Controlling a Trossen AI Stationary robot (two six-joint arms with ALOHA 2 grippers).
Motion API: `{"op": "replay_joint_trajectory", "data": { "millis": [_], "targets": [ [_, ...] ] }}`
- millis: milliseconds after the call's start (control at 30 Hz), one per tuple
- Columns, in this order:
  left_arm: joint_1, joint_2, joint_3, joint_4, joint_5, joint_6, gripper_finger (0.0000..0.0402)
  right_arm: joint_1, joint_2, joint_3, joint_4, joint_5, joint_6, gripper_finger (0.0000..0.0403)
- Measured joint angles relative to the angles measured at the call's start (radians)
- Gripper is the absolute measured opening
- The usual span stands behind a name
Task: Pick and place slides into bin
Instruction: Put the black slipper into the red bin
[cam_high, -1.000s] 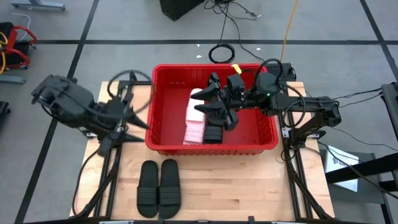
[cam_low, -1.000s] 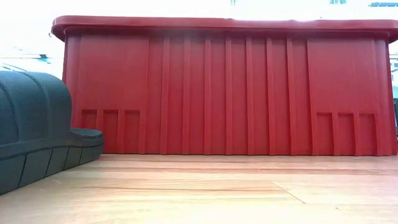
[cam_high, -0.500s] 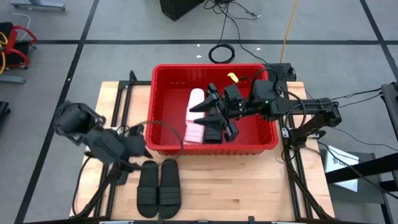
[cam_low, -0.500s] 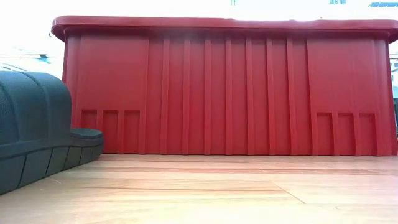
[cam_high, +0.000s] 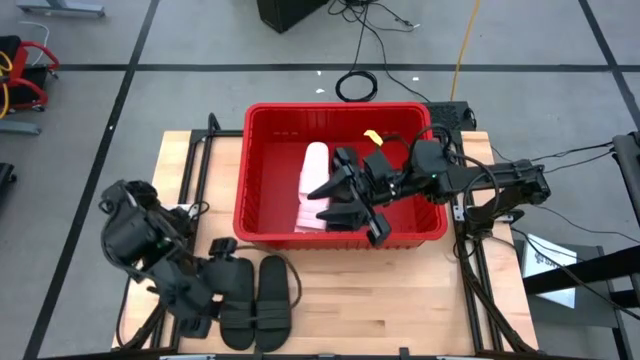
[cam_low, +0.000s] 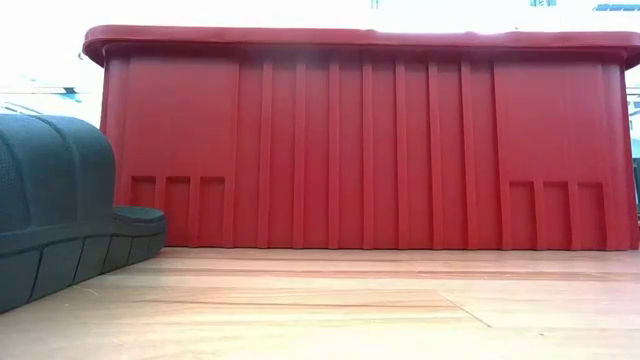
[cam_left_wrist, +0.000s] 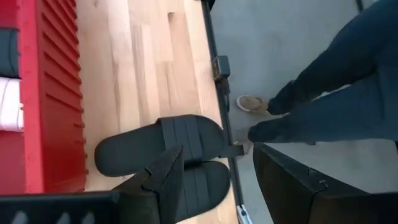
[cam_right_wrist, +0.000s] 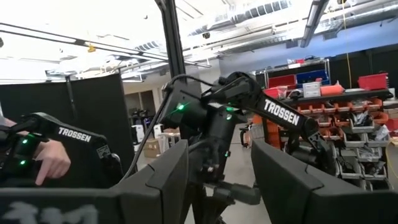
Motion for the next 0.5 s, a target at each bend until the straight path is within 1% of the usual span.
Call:
{"op": "replay_joint_trajectory", "data": {
  "millis": [100,200,300,500],
  "targets": [
    [-0.008,0.021,-0.005,0.001,-0.037,0.0,0.0186,-0.001,0.0,0.0,0.0,0.0,0.0,0.0167],
    [-0.013,0.025,-0.068,0.001,-0.042,-0.006,0.0186,-0.001,0.0,0.0,-0.012,0.0,0.005,0.0167],
    [-0.016,0.022,-0.185,0.001,-0.014,-0.022,0.0186,0.0,0.0,0.0,-0.036,0.0,0.006,0.0167],
    [-0.039,-0.01,-0.48,0.003,0.124,-0.045,0.0186,-0.001,0.0,0.0,-0.063,0.0,0.005,0.0167]
  ]
}}
